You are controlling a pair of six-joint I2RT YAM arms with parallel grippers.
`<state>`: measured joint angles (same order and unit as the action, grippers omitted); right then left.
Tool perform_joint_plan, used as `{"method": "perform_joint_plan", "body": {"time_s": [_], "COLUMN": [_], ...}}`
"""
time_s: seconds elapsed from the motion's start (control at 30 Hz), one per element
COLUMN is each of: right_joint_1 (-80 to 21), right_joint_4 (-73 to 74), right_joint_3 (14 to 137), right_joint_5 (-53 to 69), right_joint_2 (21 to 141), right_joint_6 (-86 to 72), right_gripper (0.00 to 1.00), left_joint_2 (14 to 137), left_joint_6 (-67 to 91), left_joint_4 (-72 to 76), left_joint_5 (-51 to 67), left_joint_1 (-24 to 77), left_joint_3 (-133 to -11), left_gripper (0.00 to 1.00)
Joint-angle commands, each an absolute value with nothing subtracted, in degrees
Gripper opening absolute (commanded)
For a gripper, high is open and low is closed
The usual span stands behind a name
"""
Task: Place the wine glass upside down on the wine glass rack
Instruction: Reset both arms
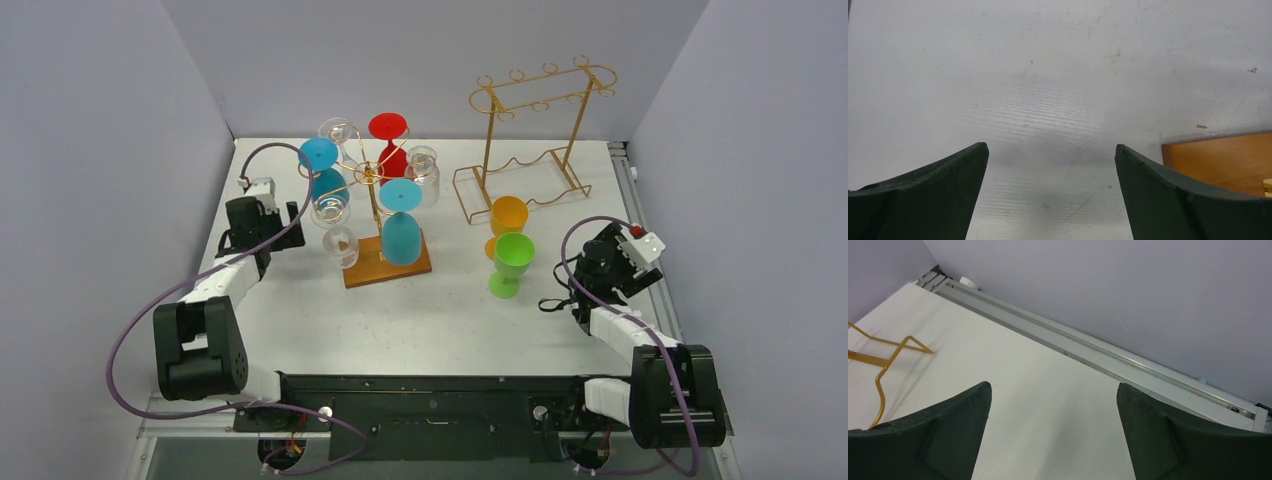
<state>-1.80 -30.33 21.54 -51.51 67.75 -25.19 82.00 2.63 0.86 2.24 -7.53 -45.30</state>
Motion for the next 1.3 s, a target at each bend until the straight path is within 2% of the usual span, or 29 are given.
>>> {"method": "perform_joint_plan", "body": {"time_s": [0.0, 0.4, 0.53, 0.63, 0.67, 0.7, 0.9, 1.27], "right_joint_1": [-1.23, -2.59, -4.77, -5.82, -6.31, -5.77, -4.53, -4.57], "right_joint_4": [-40.28, -50.36, -55.2, -63.29, -64.48, -60.56, -61.26, -61.61], "right_joint_3": [19.06, 16.54, 15.08, 12.91, 12.74, 13.74, 13.7, 13.41], "right_joint_5": [-46.8, -39.59, -36.34, -32.42, -34.6, -34.18, -32.45, -32.55], "right_joint_2": [69.31, 73.31, 74.55, 78.38, 79.28, 78.04, 78.42, 78.24], "right_joint_6": [-22.49, -16.26, -12.16, -8.46, -8.33, -10.27, -10.65, -10.5], "right_gripper": [0.9, 0.9, 0.9, 0.9, 0.9, 0.9, 0.92, 0.92], "left_joint_2": [83.87, 86.18, 83.94, 81.91, 82.97, 84.67, 83.11, 83.94], "left_joint_6": [3.21, 4.86, 4.31, 3.47, 3.41, 3.12, 6.21, 5.8], "left_joint_4": [11.93, 34.36, 43.6, 55.43, 60.39, 67.24, 62.18, 63.49], "left_joint_5": [8.75, 9.28, 4.76, -2.52, -5.3, -7.23, -9.67, -9.84], "left_joint_1": [-7.32, -4.44, -2.38, 1.6, 2.8, 3.2, 2.01, 2.11], "left_joint_3": [-43.16, -32.7, -25.77, -17.14, -14.58, -12.57, -14.28, -14.28], "left_gripper": [0.96, 0.96, 0.96, 0.96, 0.96, 0.96, 0.96, 0.96]}}
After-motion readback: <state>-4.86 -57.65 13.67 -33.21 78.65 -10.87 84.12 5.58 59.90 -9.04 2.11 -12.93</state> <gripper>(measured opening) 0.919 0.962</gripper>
